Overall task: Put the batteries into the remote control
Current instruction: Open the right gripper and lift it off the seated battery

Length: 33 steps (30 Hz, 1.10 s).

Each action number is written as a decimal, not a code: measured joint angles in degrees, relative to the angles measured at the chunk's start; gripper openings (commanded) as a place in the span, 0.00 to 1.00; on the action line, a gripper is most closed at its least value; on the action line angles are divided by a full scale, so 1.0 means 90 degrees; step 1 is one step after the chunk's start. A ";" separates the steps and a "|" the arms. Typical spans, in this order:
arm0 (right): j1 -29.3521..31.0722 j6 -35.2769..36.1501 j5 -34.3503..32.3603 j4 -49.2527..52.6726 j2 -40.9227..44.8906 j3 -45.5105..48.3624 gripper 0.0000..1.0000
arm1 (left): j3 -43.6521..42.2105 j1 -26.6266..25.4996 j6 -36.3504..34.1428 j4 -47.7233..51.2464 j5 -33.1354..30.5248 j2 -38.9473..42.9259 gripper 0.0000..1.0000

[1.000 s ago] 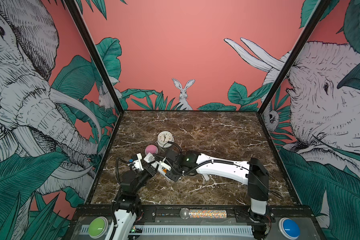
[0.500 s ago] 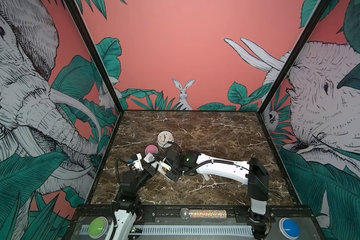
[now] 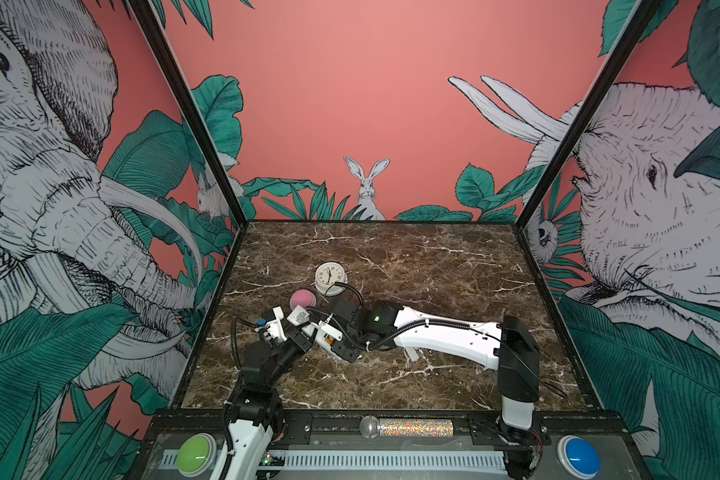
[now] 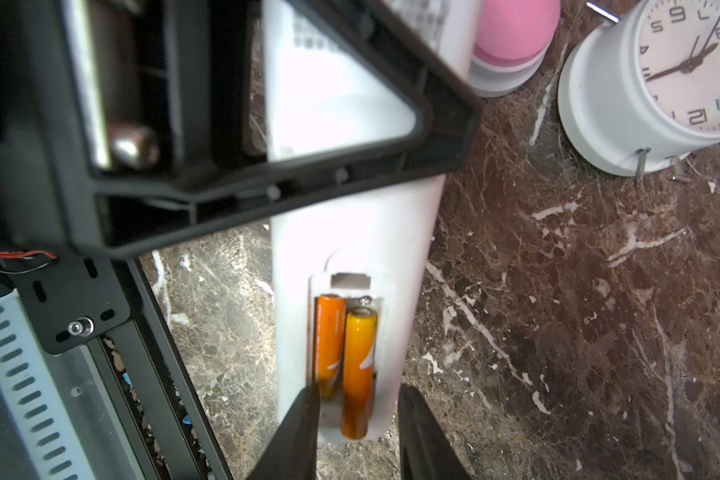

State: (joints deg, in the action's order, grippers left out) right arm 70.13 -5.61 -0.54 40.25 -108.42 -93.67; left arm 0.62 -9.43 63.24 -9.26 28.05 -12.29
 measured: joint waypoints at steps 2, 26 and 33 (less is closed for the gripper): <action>0.0005 0.0034 0.0036 -0.0015 0.0104 0.0015 0.36 | 0.0000 0.0000 0.0005 0.0000 0.0000 0.0000 0.00; 0.0233 0.2900 0.0109 -0.0398 0.2667 0.2118 0.36 | 0.0000 0.0000 0.0049 -0.0053 0.0374 -0.0216 0.00; 0.0248 0.3674 0.0151 -0.0444 0.2657 0.2120 0.35 | 0.0000 0.0000 0.0114 -0.0177 0.0602 -0.0221 0.00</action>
State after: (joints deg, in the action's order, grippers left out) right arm 72.36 27.46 0.82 36.25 -84.51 -74.59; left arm 0.62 -9.43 64.27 -10.85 33.47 -14.28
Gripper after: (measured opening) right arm 0.354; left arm 0.213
